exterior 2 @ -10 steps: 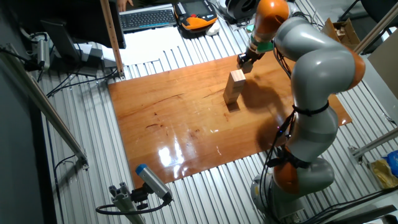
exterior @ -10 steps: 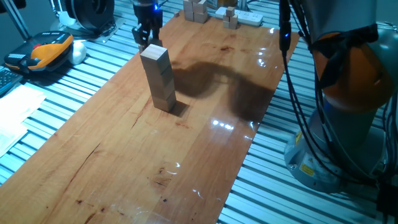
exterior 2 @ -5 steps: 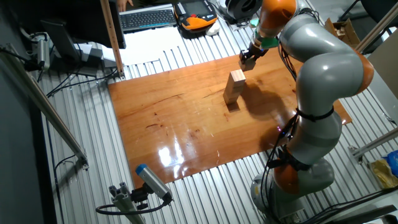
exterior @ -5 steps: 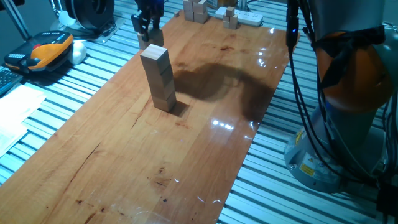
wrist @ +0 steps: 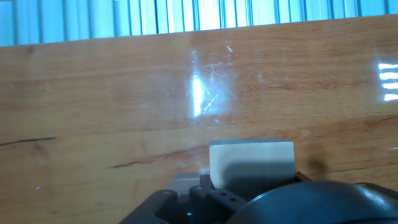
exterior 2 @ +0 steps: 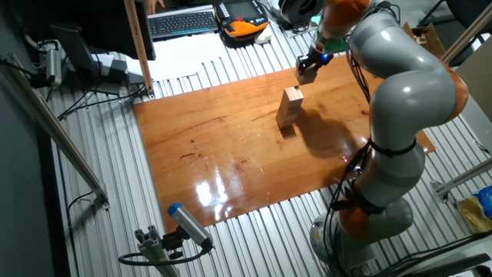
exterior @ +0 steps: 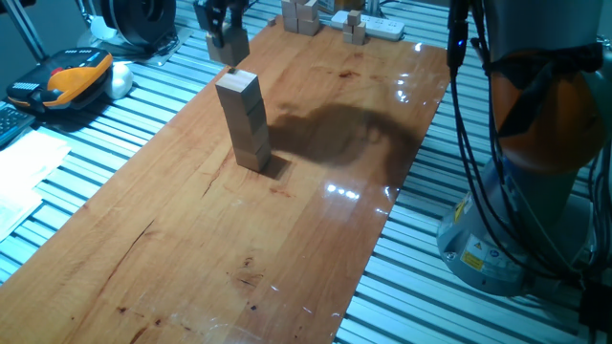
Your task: Stack the blocks in a vertical line of five
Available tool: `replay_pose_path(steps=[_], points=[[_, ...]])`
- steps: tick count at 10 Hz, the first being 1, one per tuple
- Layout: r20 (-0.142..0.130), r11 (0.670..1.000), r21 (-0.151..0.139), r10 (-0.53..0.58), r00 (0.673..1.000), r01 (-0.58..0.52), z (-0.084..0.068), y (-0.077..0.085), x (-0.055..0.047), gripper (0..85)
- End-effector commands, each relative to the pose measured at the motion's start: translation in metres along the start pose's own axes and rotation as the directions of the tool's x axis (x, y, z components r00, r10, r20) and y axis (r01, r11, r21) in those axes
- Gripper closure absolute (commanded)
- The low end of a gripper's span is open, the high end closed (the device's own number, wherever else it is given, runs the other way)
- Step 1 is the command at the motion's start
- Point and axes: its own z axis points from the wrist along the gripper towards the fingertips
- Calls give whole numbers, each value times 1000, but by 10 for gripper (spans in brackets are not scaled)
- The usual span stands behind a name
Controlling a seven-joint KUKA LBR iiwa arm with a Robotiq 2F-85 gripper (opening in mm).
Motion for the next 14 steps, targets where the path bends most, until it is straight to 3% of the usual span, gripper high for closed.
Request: replay_pose_path(steps=[1,6,14], points=[[3,1000,-3,-3,1000,3,-1,-1,1,850],[-10,997,-57,50,999,-50,-7,3,10,850],[-29,993,-65,92,995,-94,-16,21,15,850]])
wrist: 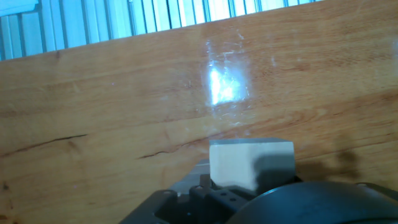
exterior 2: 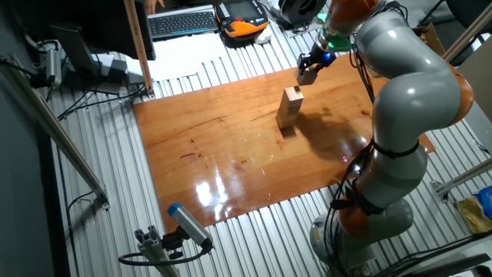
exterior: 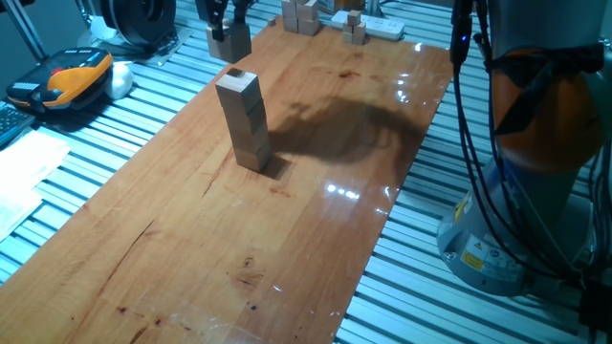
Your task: Stack the blocks in a vertical line of five
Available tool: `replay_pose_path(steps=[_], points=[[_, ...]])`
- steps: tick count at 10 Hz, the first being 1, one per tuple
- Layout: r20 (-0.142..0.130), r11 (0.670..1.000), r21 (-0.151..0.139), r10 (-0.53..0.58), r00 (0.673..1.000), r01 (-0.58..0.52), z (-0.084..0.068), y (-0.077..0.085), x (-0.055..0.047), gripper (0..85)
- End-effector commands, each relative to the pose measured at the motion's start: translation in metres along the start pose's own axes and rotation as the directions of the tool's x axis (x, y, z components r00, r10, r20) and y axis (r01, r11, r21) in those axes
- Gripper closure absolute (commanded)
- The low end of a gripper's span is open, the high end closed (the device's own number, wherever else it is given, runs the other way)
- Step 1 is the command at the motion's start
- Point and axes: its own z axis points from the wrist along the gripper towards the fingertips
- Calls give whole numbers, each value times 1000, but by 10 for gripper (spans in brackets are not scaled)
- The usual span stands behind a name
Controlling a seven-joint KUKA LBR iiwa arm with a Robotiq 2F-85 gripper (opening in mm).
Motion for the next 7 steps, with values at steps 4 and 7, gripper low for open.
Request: replay_pose_path(steps=[4,7], points=[[-3,1000,5,8,1000,-8,-2,9,3,850],[-2,1000,21,14,1000,-14,-5,19,8,850]])
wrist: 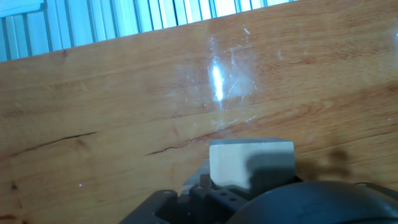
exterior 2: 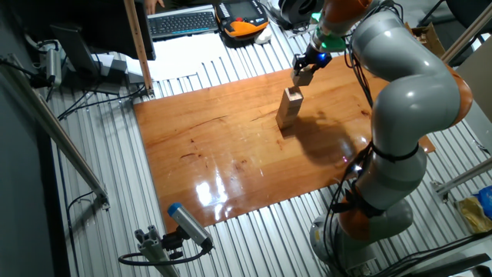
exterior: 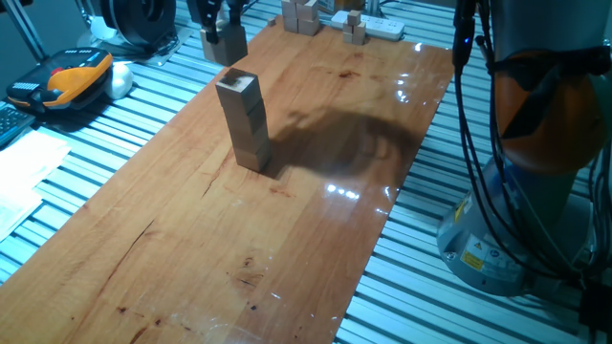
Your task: Stack the blocks in a vertical line of five
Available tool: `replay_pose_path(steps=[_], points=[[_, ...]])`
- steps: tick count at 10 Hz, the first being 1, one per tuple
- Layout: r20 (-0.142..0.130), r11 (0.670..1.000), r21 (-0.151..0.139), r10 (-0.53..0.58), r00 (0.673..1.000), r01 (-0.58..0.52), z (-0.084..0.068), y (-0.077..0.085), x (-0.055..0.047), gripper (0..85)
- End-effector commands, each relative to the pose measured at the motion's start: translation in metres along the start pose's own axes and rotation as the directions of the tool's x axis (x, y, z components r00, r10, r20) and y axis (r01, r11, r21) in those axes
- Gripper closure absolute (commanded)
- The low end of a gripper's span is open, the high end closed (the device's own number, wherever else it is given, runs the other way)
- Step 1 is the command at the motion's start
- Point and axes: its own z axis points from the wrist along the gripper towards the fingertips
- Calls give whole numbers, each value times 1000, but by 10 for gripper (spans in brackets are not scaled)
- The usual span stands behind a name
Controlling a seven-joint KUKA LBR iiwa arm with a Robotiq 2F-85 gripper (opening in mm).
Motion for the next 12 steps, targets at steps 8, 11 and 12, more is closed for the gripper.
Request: replay_pose_path(steps=[8,11,12], points=[[7,998,62,27,1000,-27,5,19,10,850],[2,996,82,34,999,-34,6,24,13,850],[0,996,91,14,1000,-14,6,25,14,850]])
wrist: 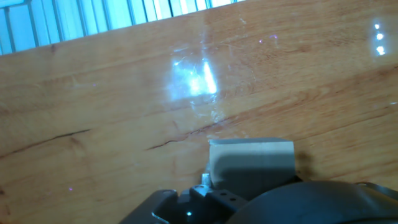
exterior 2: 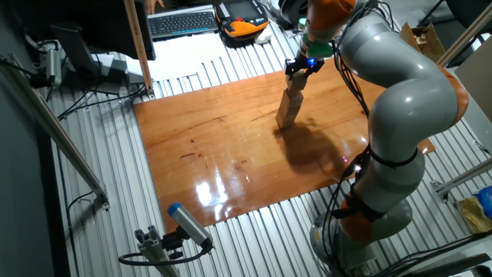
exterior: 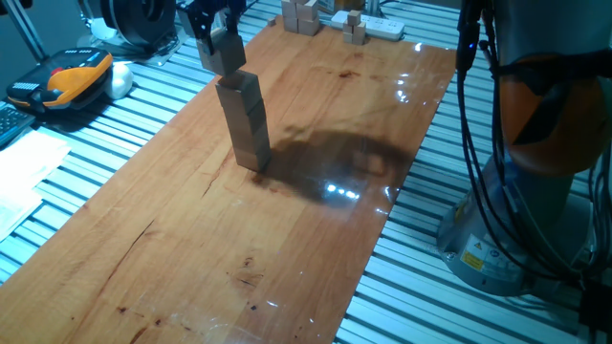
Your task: Stack the blocks in a vertical line of five
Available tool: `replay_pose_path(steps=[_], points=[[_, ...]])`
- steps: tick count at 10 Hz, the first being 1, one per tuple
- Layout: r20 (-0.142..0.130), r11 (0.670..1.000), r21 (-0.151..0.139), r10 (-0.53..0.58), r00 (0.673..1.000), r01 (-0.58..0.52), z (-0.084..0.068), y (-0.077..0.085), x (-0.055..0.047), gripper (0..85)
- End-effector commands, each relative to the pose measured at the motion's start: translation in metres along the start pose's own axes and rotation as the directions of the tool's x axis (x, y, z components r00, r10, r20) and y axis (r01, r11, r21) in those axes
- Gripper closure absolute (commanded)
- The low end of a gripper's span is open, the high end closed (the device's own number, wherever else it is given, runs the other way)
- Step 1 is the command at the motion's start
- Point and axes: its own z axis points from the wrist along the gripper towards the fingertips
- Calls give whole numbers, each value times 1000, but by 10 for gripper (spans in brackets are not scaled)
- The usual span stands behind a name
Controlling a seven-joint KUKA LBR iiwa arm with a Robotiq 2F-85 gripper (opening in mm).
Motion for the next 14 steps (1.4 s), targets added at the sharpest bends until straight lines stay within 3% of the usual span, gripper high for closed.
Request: replay_pose_path(steps=[1,5,10,14], points=[[0,1000,5,-9,1000,9,0,1,1,850],[-1,998,42,-43,999,43,0,3,7,850],[5,998,42,-49,999,49,-1,1,10,850],[38,997,59,-50,998,48,1,4,14,850]])
